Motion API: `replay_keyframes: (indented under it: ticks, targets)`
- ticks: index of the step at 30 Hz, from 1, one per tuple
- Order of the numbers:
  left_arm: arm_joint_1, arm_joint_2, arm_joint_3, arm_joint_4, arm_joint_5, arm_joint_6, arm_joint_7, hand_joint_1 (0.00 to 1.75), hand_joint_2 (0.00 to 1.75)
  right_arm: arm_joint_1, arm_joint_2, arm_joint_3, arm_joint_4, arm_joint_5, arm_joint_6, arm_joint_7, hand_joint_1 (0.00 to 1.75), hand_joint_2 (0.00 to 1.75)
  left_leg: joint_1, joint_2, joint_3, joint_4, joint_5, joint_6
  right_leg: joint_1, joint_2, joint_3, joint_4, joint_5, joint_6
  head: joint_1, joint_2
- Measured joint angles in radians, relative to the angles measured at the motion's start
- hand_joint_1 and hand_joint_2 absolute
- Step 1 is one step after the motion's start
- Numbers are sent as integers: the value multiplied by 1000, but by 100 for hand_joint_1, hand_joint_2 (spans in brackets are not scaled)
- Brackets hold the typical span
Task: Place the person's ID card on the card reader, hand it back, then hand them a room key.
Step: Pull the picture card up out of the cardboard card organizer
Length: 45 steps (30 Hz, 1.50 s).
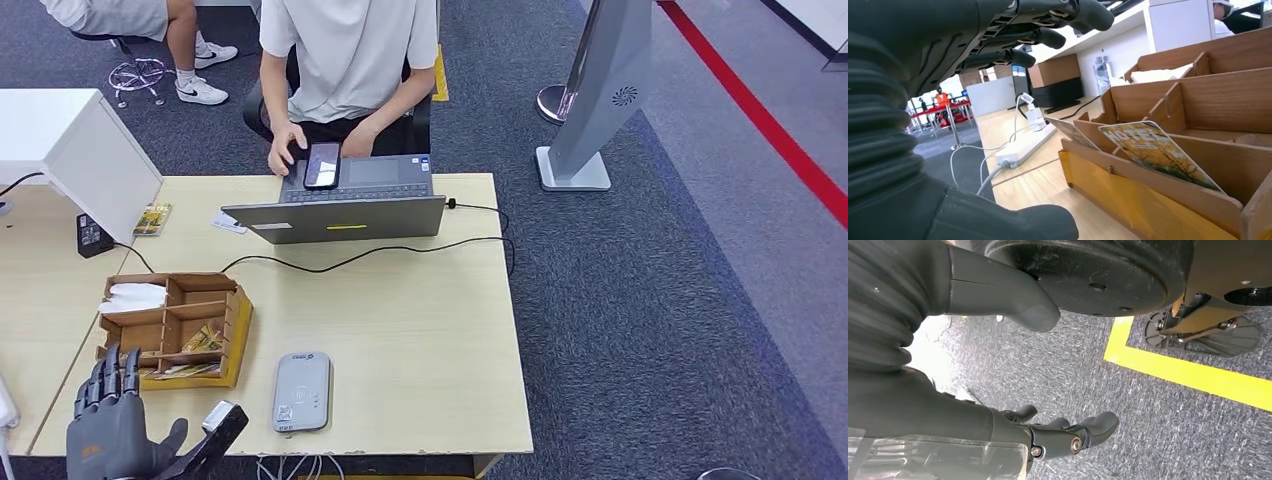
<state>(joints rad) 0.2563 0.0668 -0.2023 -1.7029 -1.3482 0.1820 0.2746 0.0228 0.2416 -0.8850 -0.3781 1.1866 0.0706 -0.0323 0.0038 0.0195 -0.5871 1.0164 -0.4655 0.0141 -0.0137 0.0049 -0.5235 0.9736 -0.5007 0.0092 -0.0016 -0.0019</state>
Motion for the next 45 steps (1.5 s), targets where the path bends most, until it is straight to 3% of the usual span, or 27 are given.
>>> replay_keyframes:
  ticks: [15,45]
  targets:
    - [-111,-89,61,132,-65,-1,-48,0,175,-5,2,-11,-4,51,3,0,0,175,0,0,0,0,0,0,0,0,1,0,0,0,0,0]
    - [-121,-102,63,162,-65,0,-49,0,175,-6,3,-19,-4,53,3,0,0,175,0,0,0,0,0,0,0,0,1,0,0,0,0,0]
